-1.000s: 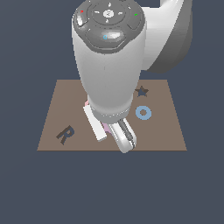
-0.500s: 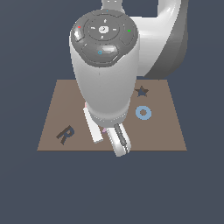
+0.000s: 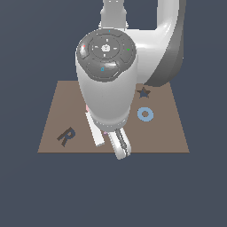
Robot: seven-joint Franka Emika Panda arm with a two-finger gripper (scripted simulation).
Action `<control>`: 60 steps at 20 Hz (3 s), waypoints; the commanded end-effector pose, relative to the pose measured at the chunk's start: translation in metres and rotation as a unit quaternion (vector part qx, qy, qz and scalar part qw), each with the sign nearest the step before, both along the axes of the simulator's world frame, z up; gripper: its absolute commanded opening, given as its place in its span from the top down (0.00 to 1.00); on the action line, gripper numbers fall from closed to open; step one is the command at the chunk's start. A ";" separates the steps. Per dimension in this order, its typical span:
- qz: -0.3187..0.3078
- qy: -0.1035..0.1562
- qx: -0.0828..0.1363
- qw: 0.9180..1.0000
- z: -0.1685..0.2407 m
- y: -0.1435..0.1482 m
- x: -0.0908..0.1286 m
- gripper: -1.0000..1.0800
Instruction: Insert a designated object into the corresponding slot on a board.
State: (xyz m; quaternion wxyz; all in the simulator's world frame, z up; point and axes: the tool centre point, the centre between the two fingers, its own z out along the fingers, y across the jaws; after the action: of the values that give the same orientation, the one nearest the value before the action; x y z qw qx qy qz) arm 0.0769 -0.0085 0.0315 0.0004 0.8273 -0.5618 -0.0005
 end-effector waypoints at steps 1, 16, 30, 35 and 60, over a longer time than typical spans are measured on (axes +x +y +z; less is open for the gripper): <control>0.000 -0.001 0.000 1.000 -0.002 0.000 0.000 1.00; 0.000 0.000 0.000 1.000 0.002 0.000 0.000 1.00; 0.089 -0.001 0.000 0.996 0.002 0.018 0.008 1.00; 0.163 -0.001 0.000 0.987 0.003 0.034 0.012 1.00; 0.681 -0.002 0.000 0.732 0.007 0.147 -0.038 1.00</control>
State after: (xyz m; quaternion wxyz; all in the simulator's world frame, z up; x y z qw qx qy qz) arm 0.0456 0.1338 0.0376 -0.0002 0.9934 0.1145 0.0009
